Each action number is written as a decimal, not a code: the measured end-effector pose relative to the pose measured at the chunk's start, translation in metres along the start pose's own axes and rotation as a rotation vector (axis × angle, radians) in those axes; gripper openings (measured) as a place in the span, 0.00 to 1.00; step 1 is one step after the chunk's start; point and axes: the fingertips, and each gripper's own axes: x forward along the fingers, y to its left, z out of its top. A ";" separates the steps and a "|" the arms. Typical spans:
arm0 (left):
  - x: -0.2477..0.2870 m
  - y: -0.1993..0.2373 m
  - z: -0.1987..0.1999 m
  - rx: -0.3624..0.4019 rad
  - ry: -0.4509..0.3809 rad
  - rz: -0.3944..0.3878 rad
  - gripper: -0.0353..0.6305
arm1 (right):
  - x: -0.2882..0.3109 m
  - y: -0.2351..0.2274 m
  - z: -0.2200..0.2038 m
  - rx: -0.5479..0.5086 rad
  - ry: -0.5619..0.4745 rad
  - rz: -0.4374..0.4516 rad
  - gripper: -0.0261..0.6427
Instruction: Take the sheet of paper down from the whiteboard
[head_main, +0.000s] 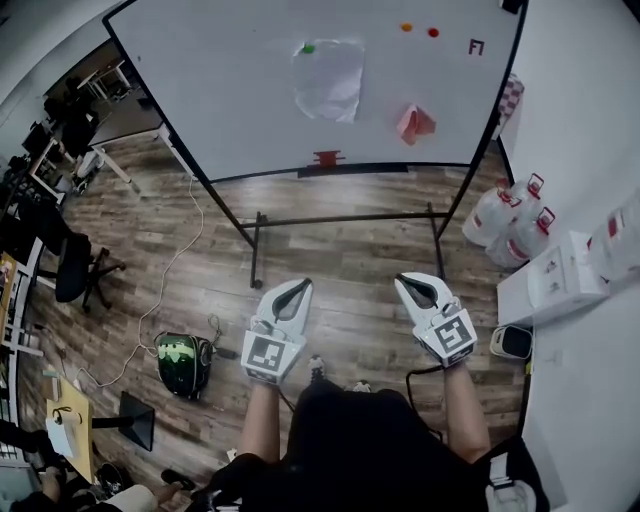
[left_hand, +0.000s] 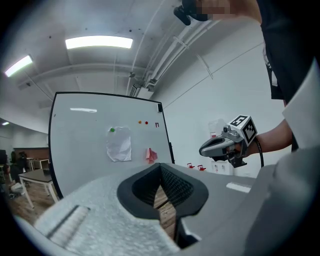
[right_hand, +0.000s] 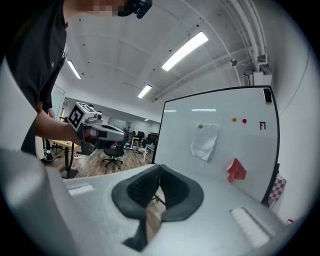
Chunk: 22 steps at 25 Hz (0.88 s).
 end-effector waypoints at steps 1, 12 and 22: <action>0.001 0.000 0.000 -0.005 0.001 0.001 0.07 | -0.001 -0.001 0.001 0.008 -0.005 0.001 0.04; 0.004 -0.003 0.006 -0.017 -0.011 0.033 0.07 | -0.006 -0.013 0.006 0.016 -0.024 -0.008 0.04; 0.003 -0.008 0.009 -0.017 -0.016 0.041 0.07 | -0.014 -0.016 0.000 0.065 -0.063 0.013 0.04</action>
